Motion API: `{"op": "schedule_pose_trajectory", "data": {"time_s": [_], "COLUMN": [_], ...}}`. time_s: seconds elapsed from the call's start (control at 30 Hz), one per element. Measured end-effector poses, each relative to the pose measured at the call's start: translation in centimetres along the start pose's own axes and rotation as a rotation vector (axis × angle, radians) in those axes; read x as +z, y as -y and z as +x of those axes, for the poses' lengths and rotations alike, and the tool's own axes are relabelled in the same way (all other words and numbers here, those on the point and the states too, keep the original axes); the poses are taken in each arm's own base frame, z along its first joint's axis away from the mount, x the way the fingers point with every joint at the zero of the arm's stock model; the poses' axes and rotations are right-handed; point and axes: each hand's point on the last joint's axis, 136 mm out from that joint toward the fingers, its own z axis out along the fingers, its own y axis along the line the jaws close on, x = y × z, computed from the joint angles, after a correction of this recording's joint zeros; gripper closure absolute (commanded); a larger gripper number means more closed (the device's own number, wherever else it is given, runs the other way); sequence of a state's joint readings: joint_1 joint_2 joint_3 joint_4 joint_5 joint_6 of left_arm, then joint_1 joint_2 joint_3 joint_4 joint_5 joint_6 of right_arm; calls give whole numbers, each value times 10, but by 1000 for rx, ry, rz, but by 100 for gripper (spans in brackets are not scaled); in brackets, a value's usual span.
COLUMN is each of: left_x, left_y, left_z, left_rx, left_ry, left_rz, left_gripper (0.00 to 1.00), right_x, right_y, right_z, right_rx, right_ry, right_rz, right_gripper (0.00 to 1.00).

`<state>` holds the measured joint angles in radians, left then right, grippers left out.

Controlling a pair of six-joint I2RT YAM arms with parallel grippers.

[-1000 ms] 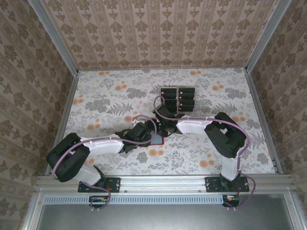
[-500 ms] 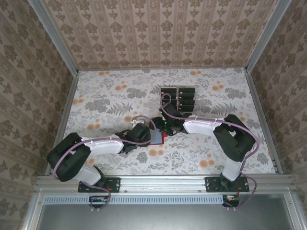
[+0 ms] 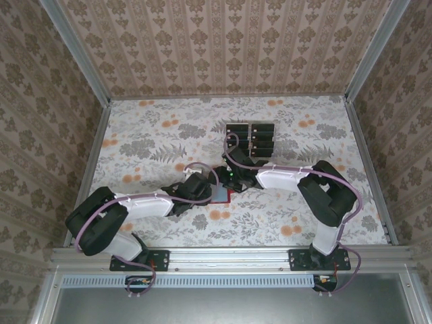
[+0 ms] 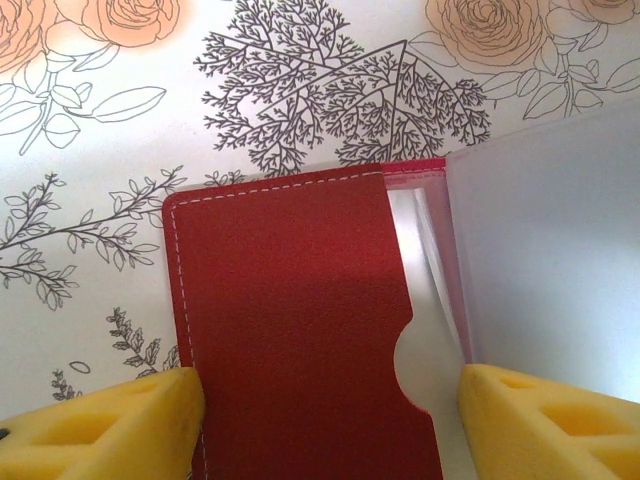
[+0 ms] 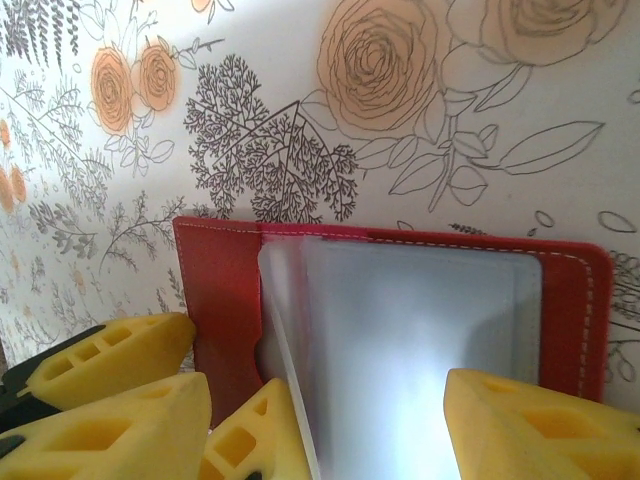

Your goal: Put the credit cards into the card holder

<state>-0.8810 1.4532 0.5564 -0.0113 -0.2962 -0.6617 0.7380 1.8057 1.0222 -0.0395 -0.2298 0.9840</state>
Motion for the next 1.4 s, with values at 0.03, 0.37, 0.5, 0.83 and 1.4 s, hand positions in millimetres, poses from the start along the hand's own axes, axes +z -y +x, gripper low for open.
{"op": "schedule_pose_trajectory", "data": {"time_s": [0.03,0.37,0.5,0.83,1.4], "left_x": [0,-38,-70,-89,-76], "left_y": [0,-13,-24,-61,-71], "left_z": [0,-9,-25,-16,-9], "left_rx": [-1,-48,-132,-254,-283], "left_ry": [1,65,167,201,120], "left_rz": [0,37,79,45,-7], "left_gripper": [30,21,20,19,6], "right_x": [2,2,1,58,-31], "right_y": [-1,-38,-65,-90,-134], "right_z": [2,3,6,20,-24], "right_rx": [4,17,-6,-45,-298], "right_ry": [-6,-19,-23,-86,-24], "right_rz": [-5,-94,-138,-121,-246], "right_gripper": [36,36,36,37,36]}}
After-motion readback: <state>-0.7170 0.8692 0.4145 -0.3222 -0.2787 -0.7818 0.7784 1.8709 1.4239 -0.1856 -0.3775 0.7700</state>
